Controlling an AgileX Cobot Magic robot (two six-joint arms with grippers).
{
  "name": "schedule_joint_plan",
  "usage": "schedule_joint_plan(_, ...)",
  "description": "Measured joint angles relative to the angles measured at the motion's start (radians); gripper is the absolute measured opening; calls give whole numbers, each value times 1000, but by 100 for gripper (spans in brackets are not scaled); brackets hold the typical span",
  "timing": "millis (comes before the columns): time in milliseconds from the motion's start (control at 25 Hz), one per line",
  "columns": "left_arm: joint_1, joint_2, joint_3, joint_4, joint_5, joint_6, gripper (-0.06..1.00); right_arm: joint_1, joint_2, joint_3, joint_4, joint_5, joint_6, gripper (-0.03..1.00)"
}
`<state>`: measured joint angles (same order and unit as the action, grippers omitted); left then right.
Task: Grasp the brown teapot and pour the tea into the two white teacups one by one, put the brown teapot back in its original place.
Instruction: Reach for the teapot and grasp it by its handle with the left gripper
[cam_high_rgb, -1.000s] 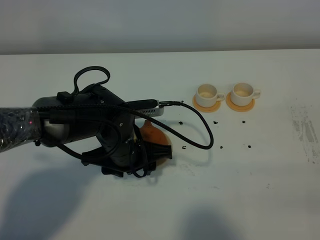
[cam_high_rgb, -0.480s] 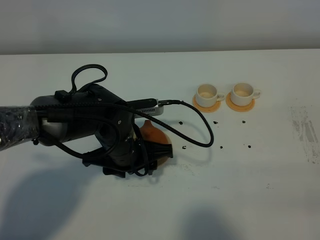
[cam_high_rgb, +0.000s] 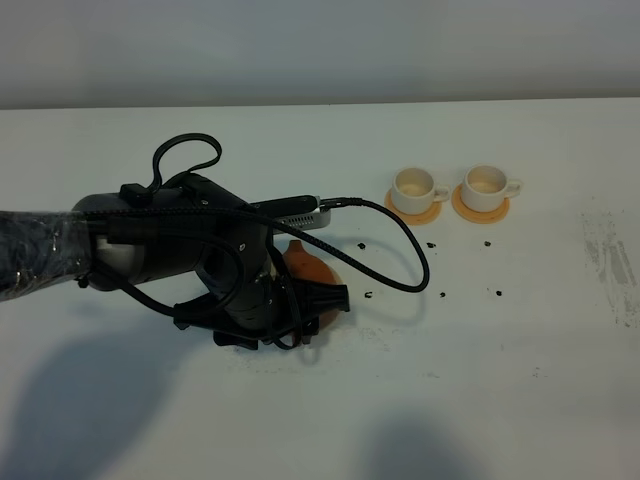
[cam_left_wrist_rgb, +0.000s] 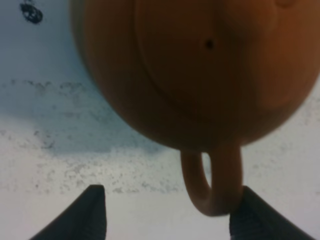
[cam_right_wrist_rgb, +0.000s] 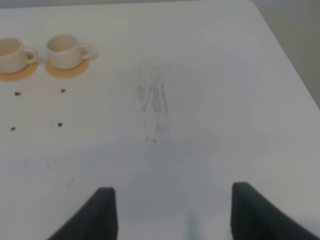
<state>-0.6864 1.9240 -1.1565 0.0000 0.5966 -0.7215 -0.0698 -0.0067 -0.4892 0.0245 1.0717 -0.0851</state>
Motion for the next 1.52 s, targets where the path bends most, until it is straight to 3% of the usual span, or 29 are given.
schedule_joint_plan(440,2,4,0,40,18,14,51,0,0,0,0,0,0,52)
schedule_joint_plan(760,17,4,0,55,41,115,51,0,0,0,0,0,0,52)
schedule_joint_plan(1200,43,5,-36,118,81,139,51,0,0,0,0,0,0,52)
schedule_joint_plan(1520,49,5,-49,128,101,222,51,0,0,0,0,0,0,52)
